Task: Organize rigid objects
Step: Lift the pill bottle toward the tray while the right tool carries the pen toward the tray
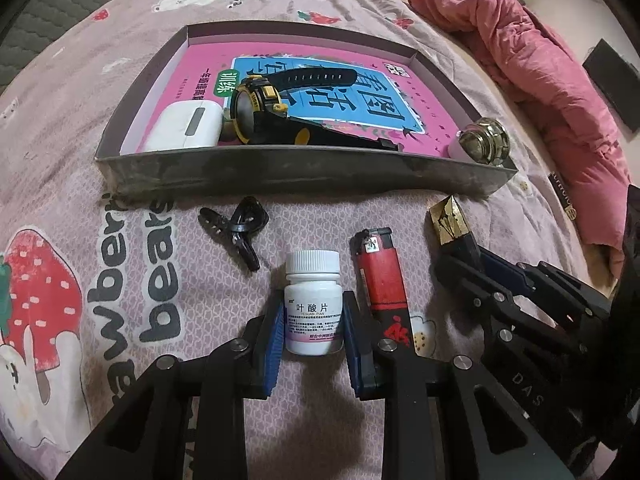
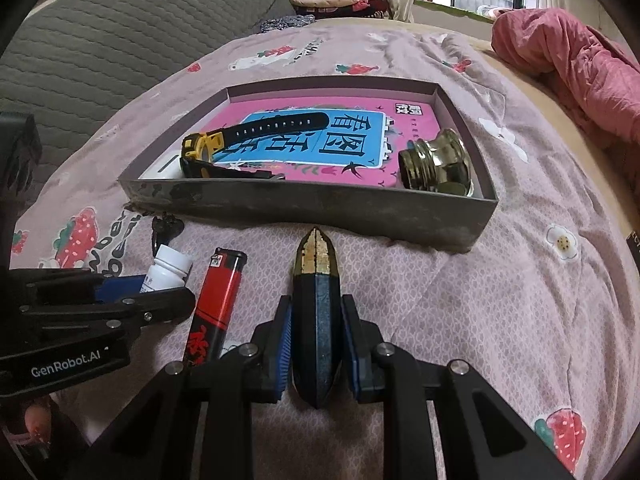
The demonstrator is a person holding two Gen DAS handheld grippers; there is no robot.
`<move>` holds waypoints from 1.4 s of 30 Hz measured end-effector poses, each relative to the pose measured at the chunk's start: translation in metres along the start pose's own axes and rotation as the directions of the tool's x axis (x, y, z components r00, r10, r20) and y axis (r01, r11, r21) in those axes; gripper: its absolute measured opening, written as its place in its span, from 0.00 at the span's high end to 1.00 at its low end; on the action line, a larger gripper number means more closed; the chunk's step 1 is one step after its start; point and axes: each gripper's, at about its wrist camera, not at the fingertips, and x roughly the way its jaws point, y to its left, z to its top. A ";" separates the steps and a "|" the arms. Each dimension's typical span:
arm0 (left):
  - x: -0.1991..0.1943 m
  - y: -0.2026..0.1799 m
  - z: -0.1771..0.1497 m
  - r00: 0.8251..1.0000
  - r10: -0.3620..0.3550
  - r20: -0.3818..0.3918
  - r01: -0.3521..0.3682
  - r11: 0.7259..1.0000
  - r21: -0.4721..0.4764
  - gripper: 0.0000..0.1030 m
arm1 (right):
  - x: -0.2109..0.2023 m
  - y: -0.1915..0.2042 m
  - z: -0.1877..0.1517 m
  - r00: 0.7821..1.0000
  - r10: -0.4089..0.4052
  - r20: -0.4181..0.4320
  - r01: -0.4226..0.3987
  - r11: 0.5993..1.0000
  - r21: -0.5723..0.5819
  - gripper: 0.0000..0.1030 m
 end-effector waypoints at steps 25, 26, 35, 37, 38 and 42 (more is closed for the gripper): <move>-0.035 0.003 0.000 0.997 0.029 0.071 -0.030 0.999 0.012 0.74 | -0.026 0.004 -0.001 0.999 0.009 0.032 -0.009 1.000 -0.009 0.78; -0.036 0.004 0.000 0.997 0.029 0.073 -0.030 1.000 0.009 0.74 | -0.027 0.004 0.000 0.999 0.009 0.033 -0.009 1.000 -0.010 0.78; -0.046 0.009 0.001 0.995 0.029 0.093 -0.028 1.000 -0.013 0.74 | -0.036 0.005 0.003 0.998 0.002 0.058 -0.001 1.000 -0.011 0.78; -0.048 0.010 0.002 0.995 0.025 0.101 -0.023 1.000 -0.021 0.74 | -0.038 0.005 0.005 0.998 0.000 0.066 0.001 1.000 -0.008 0.78; -0.050 0.010 0.002 0.994 0.027 0.107 -0.025 0.999 -0.022 0.74 | -0.038 0.004 0.006 0.998 -0.001 0.069 0.001 1.000 -0.008 0.78; -0.057 0.010 0.005 0.991 0.037 0.131 -0.037 0.999 -0.007 0.74 | -0.042 0.006 0.010 0.997 0.000 0.082 0.001 1.000 -0.015 0.78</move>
